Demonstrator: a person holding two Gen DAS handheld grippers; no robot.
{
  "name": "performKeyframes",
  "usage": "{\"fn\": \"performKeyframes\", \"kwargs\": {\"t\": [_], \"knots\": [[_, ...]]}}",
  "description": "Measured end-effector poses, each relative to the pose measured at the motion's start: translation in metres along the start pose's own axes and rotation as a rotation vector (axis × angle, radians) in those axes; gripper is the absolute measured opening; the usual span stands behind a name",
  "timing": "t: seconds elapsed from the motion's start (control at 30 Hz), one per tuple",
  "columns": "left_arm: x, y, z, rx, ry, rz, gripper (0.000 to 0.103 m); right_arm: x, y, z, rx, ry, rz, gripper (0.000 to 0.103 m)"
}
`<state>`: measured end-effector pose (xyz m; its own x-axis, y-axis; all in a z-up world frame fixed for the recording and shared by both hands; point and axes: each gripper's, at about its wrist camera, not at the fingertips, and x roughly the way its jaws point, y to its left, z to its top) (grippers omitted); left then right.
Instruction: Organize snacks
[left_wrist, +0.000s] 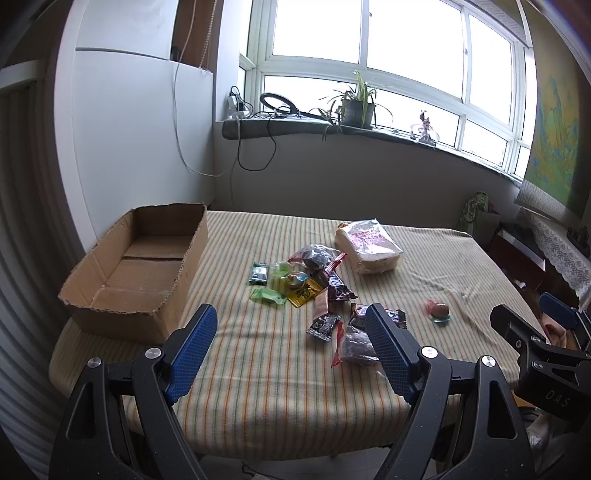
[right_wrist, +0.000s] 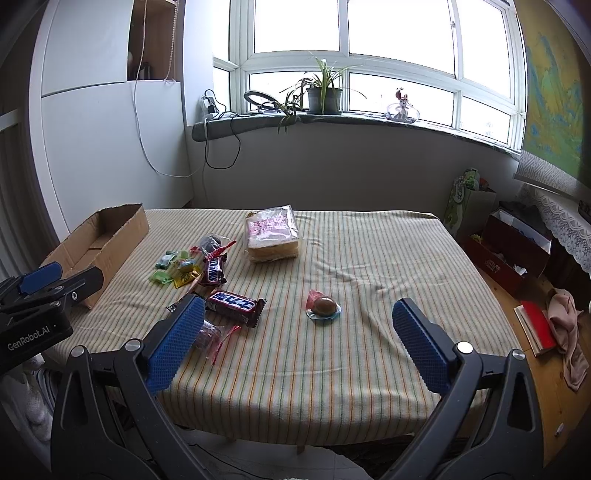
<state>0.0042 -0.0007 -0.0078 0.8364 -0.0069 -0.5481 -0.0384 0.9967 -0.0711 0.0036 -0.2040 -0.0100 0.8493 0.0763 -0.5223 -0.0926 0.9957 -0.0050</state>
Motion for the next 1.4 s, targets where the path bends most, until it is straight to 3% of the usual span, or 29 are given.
{"fn": "performKeyframes", "kwargs": {"t": [1.4], "knots": [[0.0056,0.0021,-0.0024,-0.010,0.020,-0.012,0.083,0.0093,-0.0049,-0.0096,0.004,0.041,0.007,0.103]]}}
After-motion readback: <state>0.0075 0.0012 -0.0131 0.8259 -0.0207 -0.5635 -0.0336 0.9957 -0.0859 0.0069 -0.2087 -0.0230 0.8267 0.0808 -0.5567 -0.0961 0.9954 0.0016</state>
